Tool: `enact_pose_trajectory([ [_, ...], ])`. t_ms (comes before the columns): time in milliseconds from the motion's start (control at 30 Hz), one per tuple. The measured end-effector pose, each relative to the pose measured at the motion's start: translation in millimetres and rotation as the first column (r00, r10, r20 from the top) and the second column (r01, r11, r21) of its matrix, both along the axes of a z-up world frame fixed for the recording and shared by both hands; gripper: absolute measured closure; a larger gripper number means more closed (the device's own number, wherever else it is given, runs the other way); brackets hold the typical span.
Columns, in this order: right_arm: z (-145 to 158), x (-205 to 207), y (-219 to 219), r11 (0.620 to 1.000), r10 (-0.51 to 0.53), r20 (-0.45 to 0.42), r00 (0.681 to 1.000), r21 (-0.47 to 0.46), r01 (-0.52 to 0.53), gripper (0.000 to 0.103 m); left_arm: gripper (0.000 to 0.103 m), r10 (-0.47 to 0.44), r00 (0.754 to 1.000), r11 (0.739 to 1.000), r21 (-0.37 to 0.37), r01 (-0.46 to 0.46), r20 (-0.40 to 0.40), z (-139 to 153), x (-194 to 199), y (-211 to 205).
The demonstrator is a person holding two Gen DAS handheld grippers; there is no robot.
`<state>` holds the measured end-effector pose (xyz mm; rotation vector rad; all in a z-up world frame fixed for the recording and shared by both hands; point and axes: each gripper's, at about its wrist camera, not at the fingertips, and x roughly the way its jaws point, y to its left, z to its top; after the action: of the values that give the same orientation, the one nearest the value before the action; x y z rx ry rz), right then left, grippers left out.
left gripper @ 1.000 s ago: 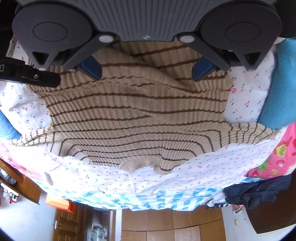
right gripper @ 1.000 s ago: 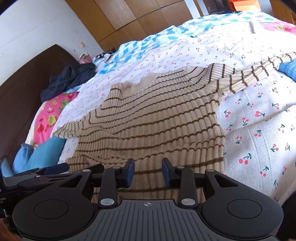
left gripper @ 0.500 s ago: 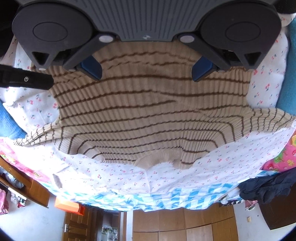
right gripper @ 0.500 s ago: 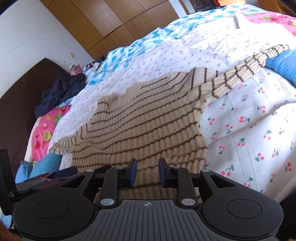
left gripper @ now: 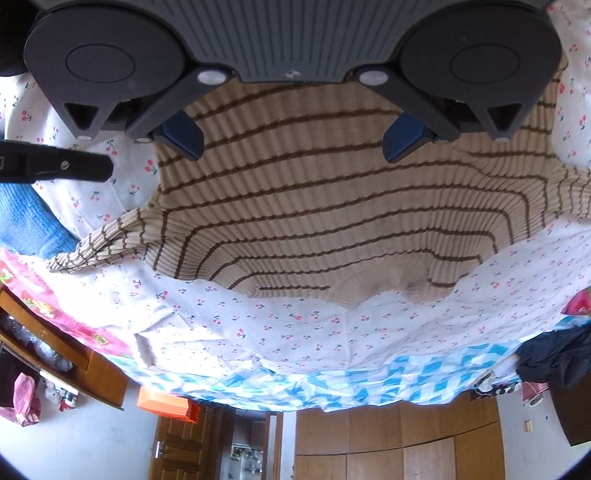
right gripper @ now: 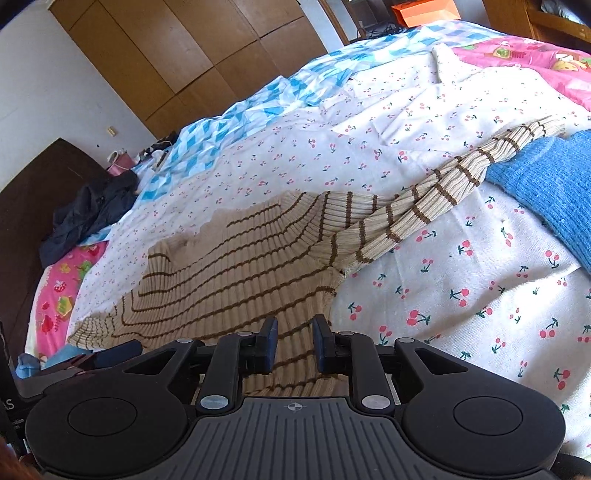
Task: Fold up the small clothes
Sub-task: 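Grasp the sweater sleeve cuff with the right tool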
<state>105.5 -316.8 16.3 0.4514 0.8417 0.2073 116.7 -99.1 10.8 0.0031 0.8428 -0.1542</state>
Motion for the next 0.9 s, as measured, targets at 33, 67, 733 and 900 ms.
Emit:
enact_pose_trajectory([
  [33, -1.0, 1.9, 0.4, 1.0, 0.005, -0.003, 1.0, -0.007, -0.005, 0.086, 0.0, -0.005, 1.0, 1.0, -0.001, 0.005, 0.002, -0.5, 2.6, -2.4],
  [67, -1.8, 4.1, 0.7, 1.0, 0.01, -0.006, 1.0, -0.017, -0.01, 0.086, 0.0, -0.007, 1.0, 1.0, 0.001, 0.007, 0.003, -1.8, 5.2, -4.3],
  [733, 4.1, 126.0, -137.9, 0.922, -0.387, -0.081, 0.919, -0.056, 0.383, 0.087, 0.0, -0.022, 0.998, 0.999, -0.024, 0.023, 0.057, -10.7, 66.1, -44.8],
  [900, -4.2, 142.7, -146.5, 0.907, -0.419, -0.127, 0.899, -0.095, 0.41, 0.092, 0.0, -0.004, 0.999, 1.0, -0.026, 0.006, 0.052, -14.0, 64.5, -38.9],
])
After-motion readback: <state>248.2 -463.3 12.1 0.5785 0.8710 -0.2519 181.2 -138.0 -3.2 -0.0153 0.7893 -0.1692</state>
